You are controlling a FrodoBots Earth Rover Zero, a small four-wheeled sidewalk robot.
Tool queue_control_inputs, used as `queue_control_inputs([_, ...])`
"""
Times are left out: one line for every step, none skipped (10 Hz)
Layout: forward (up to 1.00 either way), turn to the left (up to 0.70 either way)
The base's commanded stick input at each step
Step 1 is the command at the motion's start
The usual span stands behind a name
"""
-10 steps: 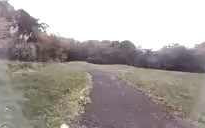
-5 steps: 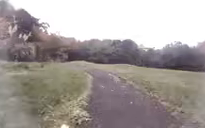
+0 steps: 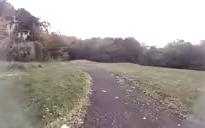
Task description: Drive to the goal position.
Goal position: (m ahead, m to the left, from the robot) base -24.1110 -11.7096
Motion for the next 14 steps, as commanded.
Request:
queue_control_inputs([0.00, -1.00])
queue_control_inputs([0.00, -1.00])
queue_control_inputs([0.00, -1.00])
queue_control_inputs([0.00, -1.00])
queue_control_inputs([0.00, -1.00])
queue_control_inputs([0.00, -1.00])
queue_control_inputs([0.00, -1.00])
queue_control_inputs([0.00, -1.00])
queue_control_inputs([0.00, -1.00])
queue_control_inputs([0.00, -1.00])
queue_control_inputs([0.00, -1.00])
queue_control_inputs([0.00, -1.00])
queue_control_inputs([0.00, -1.00])
queue_control_inputs([0.00, -1.00])
